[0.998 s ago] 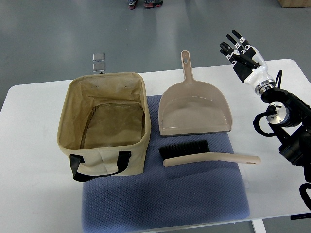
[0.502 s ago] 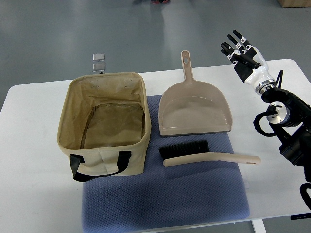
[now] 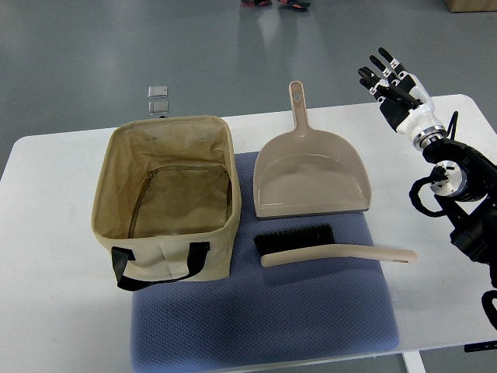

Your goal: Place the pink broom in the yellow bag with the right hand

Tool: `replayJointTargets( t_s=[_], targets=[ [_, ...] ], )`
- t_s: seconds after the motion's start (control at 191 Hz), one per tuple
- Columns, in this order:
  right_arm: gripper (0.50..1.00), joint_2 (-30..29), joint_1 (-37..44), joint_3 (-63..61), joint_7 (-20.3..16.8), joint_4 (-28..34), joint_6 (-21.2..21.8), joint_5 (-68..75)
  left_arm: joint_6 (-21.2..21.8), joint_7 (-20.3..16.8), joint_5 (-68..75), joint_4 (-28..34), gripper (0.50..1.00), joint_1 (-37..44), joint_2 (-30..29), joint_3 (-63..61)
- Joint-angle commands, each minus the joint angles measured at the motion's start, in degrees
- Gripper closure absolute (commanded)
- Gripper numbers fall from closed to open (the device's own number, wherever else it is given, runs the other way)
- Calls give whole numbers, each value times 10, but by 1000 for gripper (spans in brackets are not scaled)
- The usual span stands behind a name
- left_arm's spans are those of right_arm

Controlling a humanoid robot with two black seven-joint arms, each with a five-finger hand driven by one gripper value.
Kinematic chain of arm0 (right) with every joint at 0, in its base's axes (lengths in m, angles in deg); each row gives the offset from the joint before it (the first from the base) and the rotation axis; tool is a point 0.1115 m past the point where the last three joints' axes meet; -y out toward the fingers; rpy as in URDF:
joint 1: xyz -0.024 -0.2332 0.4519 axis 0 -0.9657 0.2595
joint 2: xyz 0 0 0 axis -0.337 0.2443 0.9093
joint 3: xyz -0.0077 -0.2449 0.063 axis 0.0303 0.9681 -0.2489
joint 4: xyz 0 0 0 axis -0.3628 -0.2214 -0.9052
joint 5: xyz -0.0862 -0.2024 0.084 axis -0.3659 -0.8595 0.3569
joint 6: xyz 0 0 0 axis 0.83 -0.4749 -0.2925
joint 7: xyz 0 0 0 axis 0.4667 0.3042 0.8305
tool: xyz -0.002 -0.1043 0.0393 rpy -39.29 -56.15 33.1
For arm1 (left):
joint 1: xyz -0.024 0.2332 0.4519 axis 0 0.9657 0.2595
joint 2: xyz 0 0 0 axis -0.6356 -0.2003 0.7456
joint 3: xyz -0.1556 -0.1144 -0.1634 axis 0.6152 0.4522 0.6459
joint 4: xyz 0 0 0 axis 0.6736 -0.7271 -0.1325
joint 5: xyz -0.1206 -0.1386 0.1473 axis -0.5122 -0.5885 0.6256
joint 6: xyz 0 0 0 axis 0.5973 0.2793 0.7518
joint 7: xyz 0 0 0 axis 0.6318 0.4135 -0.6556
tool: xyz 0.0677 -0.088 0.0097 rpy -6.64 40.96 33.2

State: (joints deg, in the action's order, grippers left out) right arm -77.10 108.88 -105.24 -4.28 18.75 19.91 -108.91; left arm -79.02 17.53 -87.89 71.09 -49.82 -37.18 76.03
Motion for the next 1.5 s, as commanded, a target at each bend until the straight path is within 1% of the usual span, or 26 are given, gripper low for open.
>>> replayJointTargets(
  t_s=[0.0, 0.204, 0.256, 0.345, 0.413, 0.502, 0.617, 0.674, 0.684, 0.784, 0.805, 0.888, 1.019, 1.123, 1.27, 1.416, 1.494],
  targets=[
    [570, 2, 1, 0, 0, -1, -6, 0, 0, 0, 0, 0, 500, 0, 0, 0],
    [570, 8, 6, 3, 0, 0, -9, 0, 0, 0, 0, 0, 500, 0, 0, 0],
    [570, 10, 6, 9, 0, 1, -16, 0, 0, 0, 0, 0, 500, 0, 0, 0],
    [570, 30, 9, 16, -1, 5, -32, 1, 0, 0, 0, 0, 500, 0, 0, 0],
    [570, 38, 11, 33, -1, 11, -34, 0, 0, 0, 0, 0, 500, 0, 0, 0],
    [570, 54, 34, 84, -3, 22, -35, -5, 0, 0, 0, 0, 500, 0, 0, 0],
    [570, 125, 65, 195, -2, 48, -39, -6, 0, 0, 0, 0, 500, 0, 0, 0],
    [570, 164, 81, 247, -2, 74, -39, -7, 0, 0, 0, 0, 500, 0, 0, 0],
    [570, 165, 81, 247, -2, 74, -39, -7, 0, 0, 0, 0, 500, 0, 0, 0],
    [570, 230, 90, 300, -3, 127, -38, -18, 0, 0, 0, 0, 500, -1, 0, -1],
    [570, 236, 91, 304, -3, 133, -38, -21, 0, 0, 0, 0, 500, 0, 0, -1],
    [570, 272, 99, 330, -4, 175, -38, -70, 0, 0, 0, 0, 500, -1, 0, -1],
    [570, 317, 99, 362, -7, 239, -30, -196, 0, 0, 0, 0, 500, -1, 0, -1],
    [570, 354, 104, 383, -8, 297, -15, -315, 0, 0, 0, 0, 500, -1, 0, -1],
    [570, 398, 105, 415, -11, 371, 34, -457, 0, 0, 0, 0, 500, -2, 0, -1],
    [570, 426, 112, 428, -11, 399, 81, -497, 0, 0, 0, 0, 500, -2, 0, -1],
    [570, 453, 115, 428, -11, 433, 111, -498, 0, 0, 0, 0, 500, -2, 0, -1]
  ],
)
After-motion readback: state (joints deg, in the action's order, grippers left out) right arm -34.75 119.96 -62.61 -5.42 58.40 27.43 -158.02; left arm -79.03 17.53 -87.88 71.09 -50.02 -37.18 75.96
